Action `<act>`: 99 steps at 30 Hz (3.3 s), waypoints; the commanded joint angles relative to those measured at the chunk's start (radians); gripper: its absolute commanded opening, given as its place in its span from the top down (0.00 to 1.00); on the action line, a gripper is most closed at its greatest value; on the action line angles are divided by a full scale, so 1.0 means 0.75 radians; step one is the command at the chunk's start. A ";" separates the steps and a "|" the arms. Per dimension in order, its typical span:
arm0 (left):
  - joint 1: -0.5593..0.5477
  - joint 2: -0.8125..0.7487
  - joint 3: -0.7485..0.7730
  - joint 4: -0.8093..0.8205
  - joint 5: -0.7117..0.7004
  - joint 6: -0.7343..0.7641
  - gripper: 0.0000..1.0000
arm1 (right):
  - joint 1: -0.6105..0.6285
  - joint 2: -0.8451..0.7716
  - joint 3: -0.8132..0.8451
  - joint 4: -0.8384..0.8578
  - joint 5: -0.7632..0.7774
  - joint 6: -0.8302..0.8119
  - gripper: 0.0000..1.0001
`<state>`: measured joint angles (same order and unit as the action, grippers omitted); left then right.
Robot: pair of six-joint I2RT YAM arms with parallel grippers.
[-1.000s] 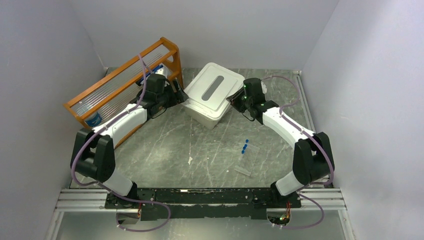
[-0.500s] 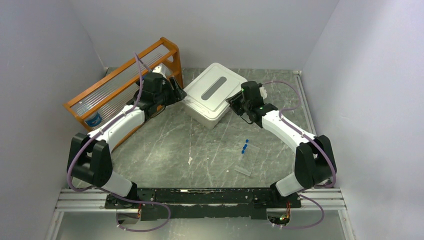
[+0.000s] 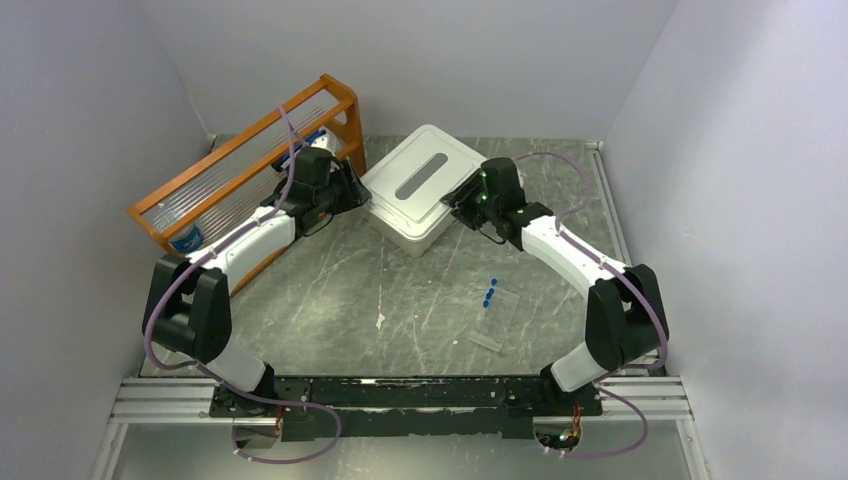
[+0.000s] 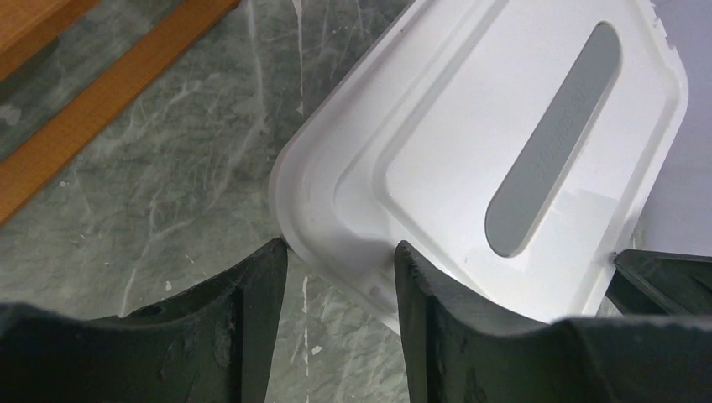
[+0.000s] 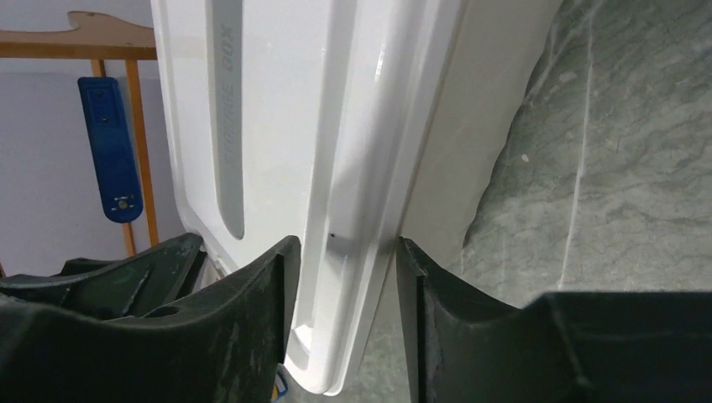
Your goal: Organize the chemistry lab equipment
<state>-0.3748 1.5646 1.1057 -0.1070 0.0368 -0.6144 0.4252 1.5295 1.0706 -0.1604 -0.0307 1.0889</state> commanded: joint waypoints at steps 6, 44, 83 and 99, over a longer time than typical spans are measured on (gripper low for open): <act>-0.005 0.023 0.105 -0.081 -0.047 0.081 0.38 | -0.029 0.045 0.243 -0.248 0.240 -0.371 0.37; -0.008 0.139 0.310 -0.182 0.097 0.165 0.22 | -0.246 0.547 0.462 -0.386 0.433 -0.537 0.74; -0.053 -0.018 0.470 -0.377 -0.010 0.337 0.17 | -0.247 0.177 0.507 -0.438 0.280 -0.777 0.41; -0.052 -0.841 0.091 -0.696 -0.139 0.489 0.04 | -0.246 -0.682 0.124 -0.774 0.386 -0.794 0.00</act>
<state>-0.4091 1.0519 1.2232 -0.5018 -0.0269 -0.2955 0.2420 1.1332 1.1667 -0.5983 0.1898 0.4858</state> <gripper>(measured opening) 0.960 0.996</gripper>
